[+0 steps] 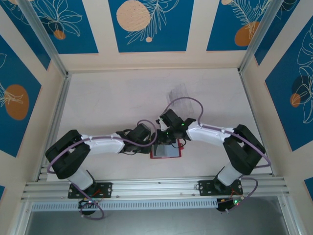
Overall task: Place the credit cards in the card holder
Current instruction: Flip over the card slot in the card holder.
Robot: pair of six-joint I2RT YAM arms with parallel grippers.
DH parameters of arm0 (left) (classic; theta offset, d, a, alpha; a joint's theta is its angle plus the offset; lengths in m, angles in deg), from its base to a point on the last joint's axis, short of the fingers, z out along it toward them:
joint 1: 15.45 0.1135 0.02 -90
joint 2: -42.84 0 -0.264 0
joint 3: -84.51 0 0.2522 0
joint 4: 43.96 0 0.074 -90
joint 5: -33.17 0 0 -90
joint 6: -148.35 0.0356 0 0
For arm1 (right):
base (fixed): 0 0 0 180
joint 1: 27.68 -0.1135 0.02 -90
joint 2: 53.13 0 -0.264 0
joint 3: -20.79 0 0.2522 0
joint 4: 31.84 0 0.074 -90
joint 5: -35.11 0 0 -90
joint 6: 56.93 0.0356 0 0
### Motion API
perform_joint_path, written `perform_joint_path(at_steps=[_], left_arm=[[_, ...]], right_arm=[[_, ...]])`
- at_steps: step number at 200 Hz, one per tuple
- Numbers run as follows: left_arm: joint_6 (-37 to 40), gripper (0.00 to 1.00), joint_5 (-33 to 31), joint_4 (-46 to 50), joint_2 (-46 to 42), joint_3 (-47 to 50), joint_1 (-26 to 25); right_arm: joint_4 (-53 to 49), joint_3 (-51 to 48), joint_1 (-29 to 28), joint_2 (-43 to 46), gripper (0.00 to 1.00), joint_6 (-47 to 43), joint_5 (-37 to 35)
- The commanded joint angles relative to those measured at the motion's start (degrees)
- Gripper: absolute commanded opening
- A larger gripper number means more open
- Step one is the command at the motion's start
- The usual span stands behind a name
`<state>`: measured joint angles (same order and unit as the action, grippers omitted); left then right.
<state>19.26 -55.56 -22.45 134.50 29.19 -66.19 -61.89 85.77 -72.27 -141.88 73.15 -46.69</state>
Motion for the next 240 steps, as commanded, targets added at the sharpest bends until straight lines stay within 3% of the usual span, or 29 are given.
perform_joint_path(at_steps=[1, 42, 88, 123, 161, 191, 240], left_arm=[[-0.90, 0.21, 2.65, -11.13, 4.63, 2.31, 0.07], [-0.46, 0.23, 3.02, -10.73, 3.18, 3.19, 1.06], [1.62, 0.33, 3.58, -6.56, -4.21, 3.67, 2.88], [3.02, 0.43, 3.29, -3.13, -8.74, 2.49, 3.10], [4.02, 0.45, 4.81, -2.25, -7.70, 0.86, 3.06], [4.17, 0.46, 6.08, -3.16, -5.89, -0.05, 2.93], [5.33, 0.47, 7.42, -3.76, -1.95, -3.26, 2.53]], right_arm=[[0.13, -1.30, 0.59, 6.74, 0.45, -1.30, 1.83], [-3.30, -4.27, 2.83, 11.97, 0.47, -2.08, -2.29], [-1.20, -4.31, 0.61, 4.80, 0.11, -1.17, -3.70], [1.61, -2.42, -1.36, -3.06, 0.00, -0.11, -4.11], [4.34, -2.09, -0.90, -7.13, 0.00, 0.62, -1.95], [5.57, -3.39, 1.44, -2.28, 0.03, 0.89, 0.83], [-7.48, -0.02, 3.88, 5.59, 0.12, -2.49, -7.81]])
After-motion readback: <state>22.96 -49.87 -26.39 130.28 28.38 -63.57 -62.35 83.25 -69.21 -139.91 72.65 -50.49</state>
